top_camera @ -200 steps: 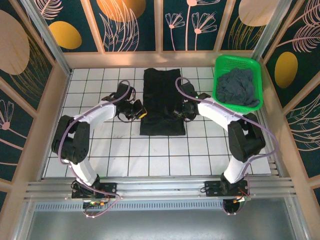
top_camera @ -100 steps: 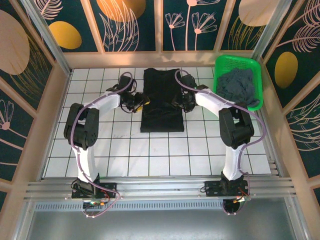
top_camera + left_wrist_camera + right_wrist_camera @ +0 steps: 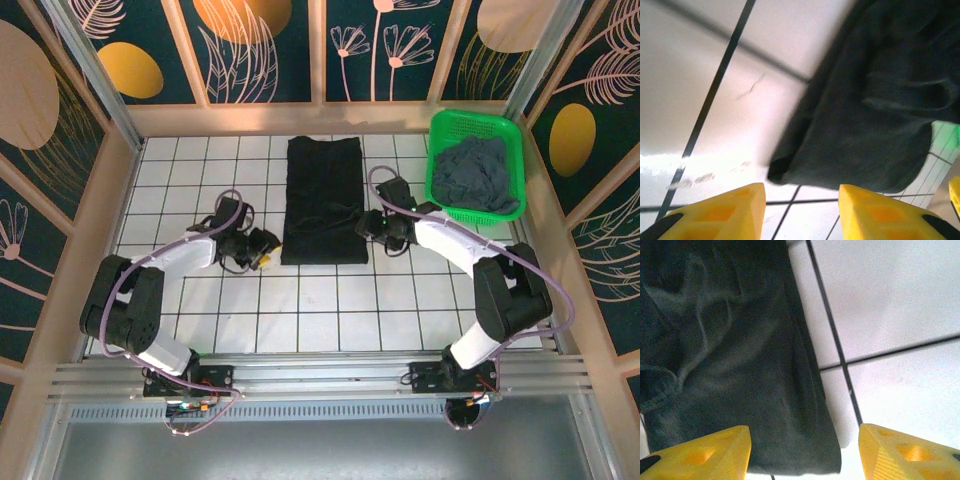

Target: Fold and stack the t-shirts

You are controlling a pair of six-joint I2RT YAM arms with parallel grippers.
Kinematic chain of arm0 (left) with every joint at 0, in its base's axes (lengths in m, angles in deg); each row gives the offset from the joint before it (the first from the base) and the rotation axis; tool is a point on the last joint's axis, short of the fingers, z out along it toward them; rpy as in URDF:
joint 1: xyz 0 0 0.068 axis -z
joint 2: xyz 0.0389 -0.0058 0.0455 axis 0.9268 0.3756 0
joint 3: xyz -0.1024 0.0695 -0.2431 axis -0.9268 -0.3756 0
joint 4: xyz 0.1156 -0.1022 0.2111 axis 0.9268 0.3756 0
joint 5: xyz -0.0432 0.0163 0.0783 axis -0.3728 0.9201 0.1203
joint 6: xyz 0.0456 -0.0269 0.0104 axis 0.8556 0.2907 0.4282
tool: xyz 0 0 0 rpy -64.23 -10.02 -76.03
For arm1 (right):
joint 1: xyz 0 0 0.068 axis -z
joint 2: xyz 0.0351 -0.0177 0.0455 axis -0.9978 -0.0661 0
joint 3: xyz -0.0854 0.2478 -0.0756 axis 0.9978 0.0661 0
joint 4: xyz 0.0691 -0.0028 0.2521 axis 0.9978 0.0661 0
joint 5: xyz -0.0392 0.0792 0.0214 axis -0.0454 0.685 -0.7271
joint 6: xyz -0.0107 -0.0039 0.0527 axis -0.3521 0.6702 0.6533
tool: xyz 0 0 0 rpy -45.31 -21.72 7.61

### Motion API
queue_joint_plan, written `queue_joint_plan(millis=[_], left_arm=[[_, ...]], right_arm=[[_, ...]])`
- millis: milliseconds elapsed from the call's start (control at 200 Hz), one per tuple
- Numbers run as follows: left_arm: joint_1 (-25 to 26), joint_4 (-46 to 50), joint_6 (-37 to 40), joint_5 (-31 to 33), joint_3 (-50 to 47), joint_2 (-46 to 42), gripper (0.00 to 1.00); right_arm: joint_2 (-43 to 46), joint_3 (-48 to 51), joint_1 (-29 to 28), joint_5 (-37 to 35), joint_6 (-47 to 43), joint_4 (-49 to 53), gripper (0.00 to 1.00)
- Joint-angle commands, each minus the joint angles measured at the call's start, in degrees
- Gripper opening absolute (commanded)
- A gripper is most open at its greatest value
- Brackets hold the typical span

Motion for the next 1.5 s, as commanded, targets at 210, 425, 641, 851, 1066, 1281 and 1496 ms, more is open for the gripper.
queue_joint_plan(millis=[210, 425, 641, 851, 1066, 1281, 1496], left_arm=[[3.9, -5.6, -3.0, 0.3, 2.5, 7.0, 0.47], [4.0, -6.4, -1.8, 1.9, 5.8, 12.7, 0.44], [4.0, -7.0, -1.4, 2.2, 9.0, 15.1, 0.39], [3.9, -5.7, -0.4, 3.0, 12.8, 14.7, 0.00], [1.7, 0.1, 0.8, 4.6, 25.4, 12.3, 0.00], [0.3, 0.5, 0.3, 3.2, 30.6, 9.0, 0.00], [0.7, -4.6, 0.1, -0.8, 12.6, 2.2, 0.00]], right_arm=[[-5.1, 3.5, -1.4, 4.2, 3.8, -4.4, 0.58], [-7.7, 2.0, -2.8, 5.1, 5.7, -3.7, 0.56], [-8.4, 3.2, -2.8, 4.2, 8.2, -3.6, 0.50], [-9.5, -1.5, -1.5, 2.5, 7.5, -4.0, 0.05], [-7.0, -14.3, 2.3, -1.1, 3.8, 2.3, 0.00], [-5.3, -20.4, 4.1, 0.1, 1.9, 5.2, 0.00], [1.5, -4.9, 1.0, 2.1, 5.0, -0.9, 0.00]])
